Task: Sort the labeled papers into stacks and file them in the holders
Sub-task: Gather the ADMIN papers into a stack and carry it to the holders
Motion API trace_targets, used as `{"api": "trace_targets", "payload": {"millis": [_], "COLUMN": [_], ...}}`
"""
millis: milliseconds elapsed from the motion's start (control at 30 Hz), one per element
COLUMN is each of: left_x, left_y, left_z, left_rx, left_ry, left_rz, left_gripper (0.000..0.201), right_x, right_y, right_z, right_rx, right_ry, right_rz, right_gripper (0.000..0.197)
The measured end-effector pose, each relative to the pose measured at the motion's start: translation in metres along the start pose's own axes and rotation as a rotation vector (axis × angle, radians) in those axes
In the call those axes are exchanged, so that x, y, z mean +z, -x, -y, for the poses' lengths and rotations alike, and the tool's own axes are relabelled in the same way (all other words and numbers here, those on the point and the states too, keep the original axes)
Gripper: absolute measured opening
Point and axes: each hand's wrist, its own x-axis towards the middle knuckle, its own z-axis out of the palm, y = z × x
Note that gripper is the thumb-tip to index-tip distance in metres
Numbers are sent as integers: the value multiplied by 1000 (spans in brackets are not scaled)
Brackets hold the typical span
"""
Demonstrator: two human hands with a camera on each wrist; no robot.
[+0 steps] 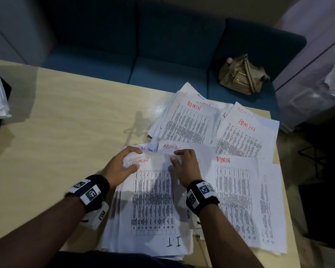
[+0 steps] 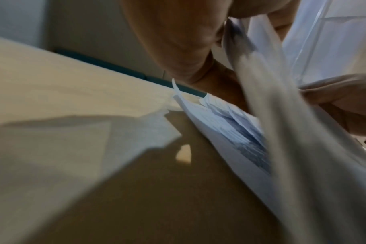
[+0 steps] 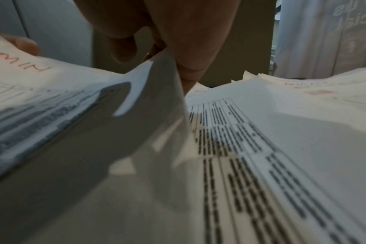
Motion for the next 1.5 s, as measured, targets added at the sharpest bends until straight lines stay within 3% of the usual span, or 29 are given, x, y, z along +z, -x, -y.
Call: {"api": "trace_targets", "payload": {"millis": [100,200,267,367,500,567,633,700,767,833,933,1067,1233,1500], "left_x": [8,13,16,20,24,26,25,15,-2,-20,-43,-56,-51,-36], "left_y": [8,10,9,12,22,28,33,33,31,29,29,34,37,36], "left_z": [7,12,9,2,6,13,16,17,19,24,37,49,44,23], "left_rx": [-14,-6,-8,-11,-204,-312,-353,-331,-322,-349,-373,-369,-390,-392], "left_ry": [56,47,49,145,243,160,27,-53,-84,-97,-155,-294,-252,-91], "left_rz": [-62,-165,-238,-293,-237,-182,-150,-182,-254,-316,-342,-342,-351,-316], "left_gripper": [41,46,49,57,48,42,43,41,41,39,36,38,38,36], "right_x": [6,12,13,15,21,22,14,-2,-20,-31,-26,-25,-39,-153], "right_y": [2,4,5,7,6,5,3,-2,0,11,20,21,23,11], "right_z": [-8,-15,-17,-14,-3,3,0,-16,-36,-44,-56,-63,-44,34], "right_rx": [23,183,294,290,241,221,246,371,607,709,646,654,537,61], "right_ry": [-88,-282,-436,-457,-424,-415,-360,-236,15,242,315,89,8,-149], "right_rz": [-114,-216,-252,-246,-259,-239,-230,-302,-280,-179,-132,-127,-169,-548], "right_gripper": [17,8,11,17,18,20,21,30,56,81,83,42,28,22]}}
